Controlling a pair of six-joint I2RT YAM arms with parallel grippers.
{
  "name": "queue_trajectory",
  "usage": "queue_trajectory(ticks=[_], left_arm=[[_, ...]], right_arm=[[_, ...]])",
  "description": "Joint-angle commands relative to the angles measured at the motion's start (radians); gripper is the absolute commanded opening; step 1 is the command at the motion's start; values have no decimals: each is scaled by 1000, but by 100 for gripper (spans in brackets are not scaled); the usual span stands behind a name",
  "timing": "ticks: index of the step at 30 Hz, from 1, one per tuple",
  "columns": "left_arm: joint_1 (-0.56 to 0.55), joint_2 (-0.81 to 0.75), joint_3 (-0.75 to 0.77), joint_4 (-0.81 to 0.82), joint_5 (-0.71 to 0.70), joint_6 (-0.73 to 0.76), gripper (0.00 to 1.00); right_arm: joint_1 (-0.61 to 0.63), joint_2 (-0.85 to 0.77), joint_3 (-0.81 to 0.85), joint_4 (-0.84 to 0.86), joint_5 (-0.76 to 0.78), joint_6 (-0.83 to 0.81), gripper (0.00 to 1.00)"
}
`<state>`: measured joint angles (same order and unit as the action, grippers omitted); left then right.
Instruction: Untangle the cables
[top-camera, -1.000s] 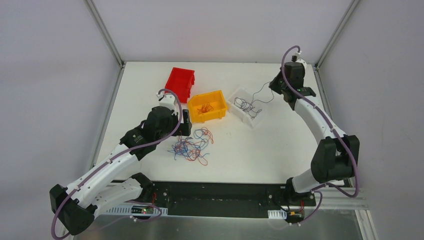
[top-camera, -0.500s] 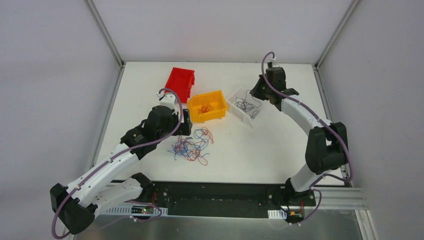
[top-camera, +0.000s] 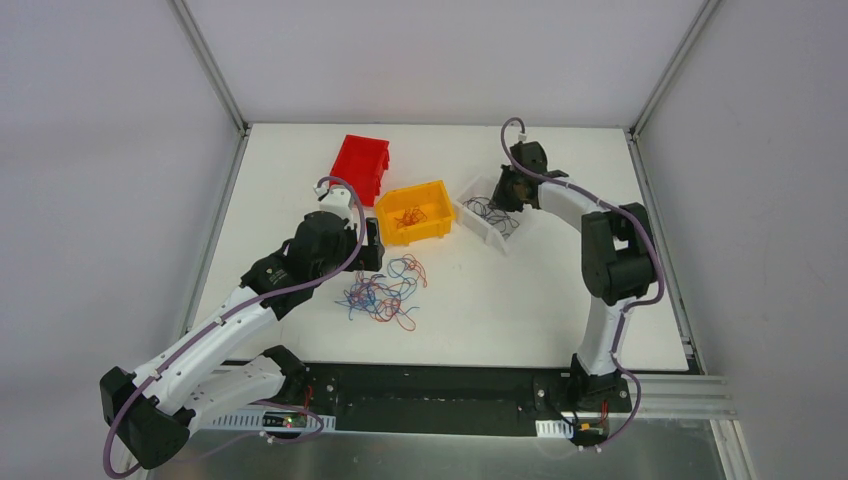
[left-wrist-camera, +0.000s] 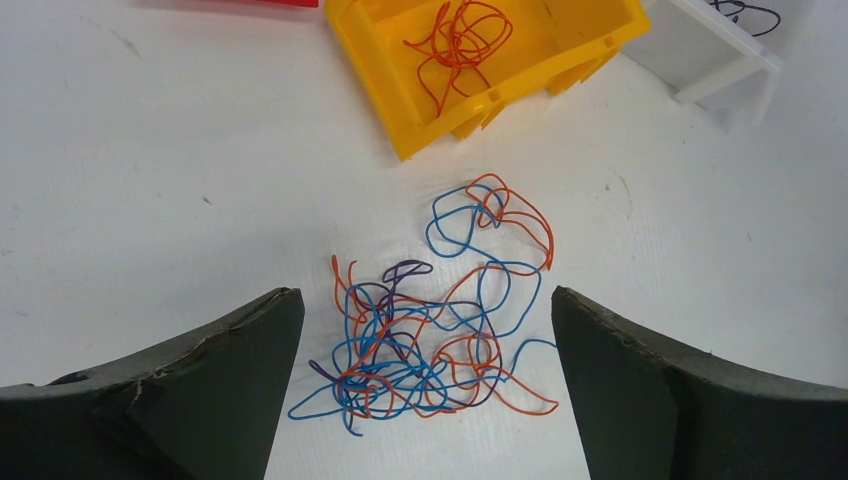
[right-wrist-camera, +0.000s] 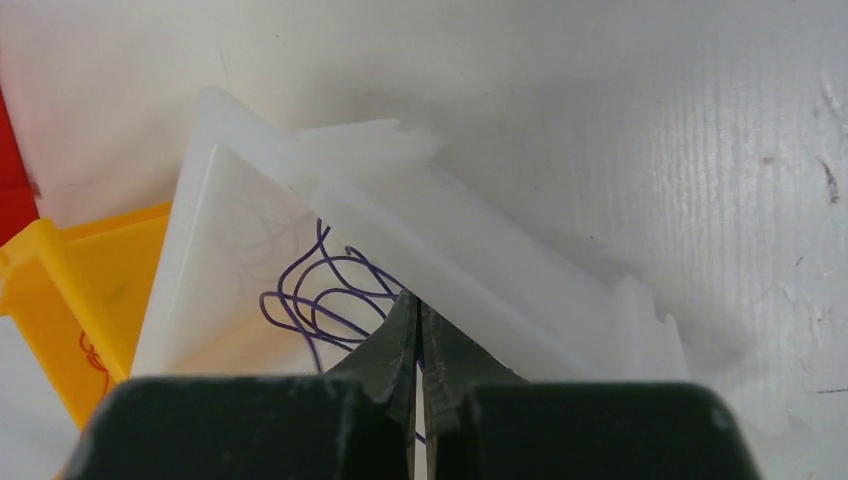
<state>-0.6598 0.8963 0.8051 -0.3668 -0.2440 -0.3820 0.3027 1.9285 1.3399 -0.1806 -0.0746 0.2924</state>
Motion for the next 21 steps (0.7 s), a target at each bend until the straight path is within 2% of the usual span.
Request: queue_trajectory(ticks=[1, 5, 6, 8, 9, 17, 19, 21], left_arm=[[3, -10, 19, -4, -6, 10, 99], [3, -4, 16, -4, -2, 5, 99], [3, -2, 16, -3, 0, 3, 99], [3, 5, 16, -2, 6, 3, 99], [3, 7, 17, -2, 8, 3, 99], [3, 20, 7, -3, 12, -8, 99], [3, 32, 0, -3, 15, -16, 99], [3, 47, -7, -3, 19, -23, 99]], right_arm=[[2, 34, 69, -60, -20, 11, 0], [7, 27, 82, -88, 13, -2, 3], [12, 18, 87, -96, 21, -6, 6], [21, -7, 101, -110, 36, -18, 20], [26, -24, 108, -118, 44, -25, 24], [59, -189, 155, -186, 123, -75, 38], [61, -231, 149, -200, 131, -81, 46], [65, -271, 137, -210, 129, -84, 58]])
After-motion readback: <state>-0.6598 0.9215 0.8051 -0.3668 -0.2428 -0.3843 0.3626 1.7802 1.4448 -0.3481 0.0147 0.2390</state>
